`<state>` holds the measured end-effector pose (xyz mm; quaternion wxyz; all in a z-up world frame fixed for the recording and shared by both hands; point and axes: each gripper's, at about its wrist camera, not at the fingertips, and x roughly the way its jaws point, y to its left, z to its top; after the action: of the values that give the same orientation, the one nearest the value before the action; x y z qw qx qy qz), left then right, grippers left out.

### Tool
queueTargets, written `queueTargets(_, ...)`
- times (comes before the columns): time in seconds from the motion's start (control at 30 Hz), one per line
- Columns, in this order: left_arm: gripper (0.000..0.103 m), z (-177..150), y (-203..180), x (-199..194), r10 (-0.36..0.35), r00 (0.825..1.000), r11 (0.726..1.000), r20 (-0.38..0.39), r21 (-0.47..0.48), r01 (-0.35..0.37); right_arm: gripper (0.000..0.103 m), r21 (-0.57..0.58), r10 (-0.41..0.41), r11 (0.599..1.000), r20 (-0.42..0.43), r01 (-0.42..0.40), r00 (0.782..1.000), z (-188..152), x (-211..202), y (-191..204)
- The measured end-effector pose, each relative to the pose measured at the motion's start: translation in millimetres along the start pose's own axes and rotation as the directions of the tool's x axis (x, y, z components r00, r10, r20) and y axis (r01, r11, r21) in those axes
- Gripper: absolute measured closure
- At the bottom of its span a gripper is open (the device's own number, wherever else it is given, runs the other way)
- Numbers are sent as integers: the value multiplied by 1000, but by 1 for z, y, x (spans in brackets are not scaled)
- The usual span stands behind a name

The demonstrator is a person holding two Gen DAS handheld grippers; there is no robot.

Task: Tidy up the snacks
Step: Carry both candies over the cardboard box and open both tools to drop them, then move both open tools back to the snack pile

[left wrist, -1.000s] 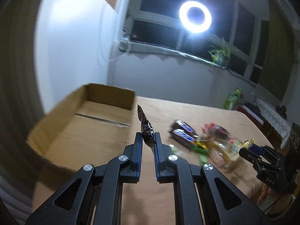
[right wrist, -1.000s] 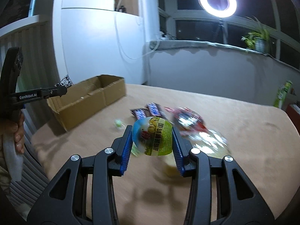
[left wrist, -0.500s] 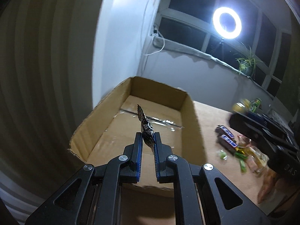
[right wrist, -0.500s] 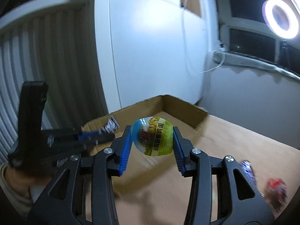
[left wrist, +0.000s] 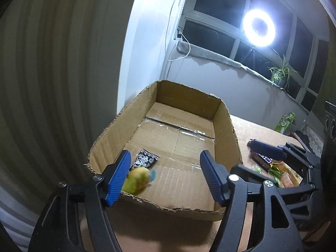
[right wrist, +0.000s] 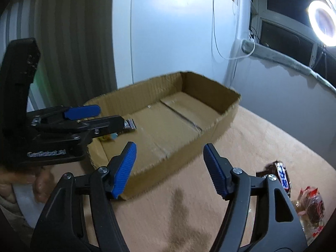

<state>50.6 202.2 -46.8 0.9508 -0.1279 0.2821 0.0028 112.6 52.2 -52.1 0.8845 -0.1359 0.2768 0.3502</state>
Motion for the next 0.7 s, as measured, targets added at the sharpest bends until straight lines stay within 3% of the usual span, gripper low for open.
queueTargets(0.13, 30, -3, -8, -4, -13, 1000, 1000, 6, -2, 13, 34, 56, -1, 998, -7, 1, 1000, -7, -2, -20)
queueTargets(0.27, 29, 0, -11, -14, -19, 1000, 1000, 15, -23, 19, 33, 61, -42, 997, 68, 37, 997, -6, -39, -35)
queueTargets(0.3, 29, 2, -10, -20, -18, 1000, 999, 25, -37, 19, 29, 65, -58, 997, 79, 53, 995, -10, -51, -36)
queueTargets(0.33, 29, 3, -11, -24, -19, 999, 999, 32, -44, 21, 21, 76, -88, 994, 89, 81, 992, -16, -64, -44)
queueTargets(0.4, 29, 4, -15, -33, -16, 999, 999, 49, -50, 18, 17, 103, -121, 988, 84, 112, 989, -33, -81, -57)
queueTargets(0.7, 25, -8, -87, -45, -143, 988, 989, 64, 53, 139, 17, 249, -97, 963, -29, 102, 995, -124, -122, -90)
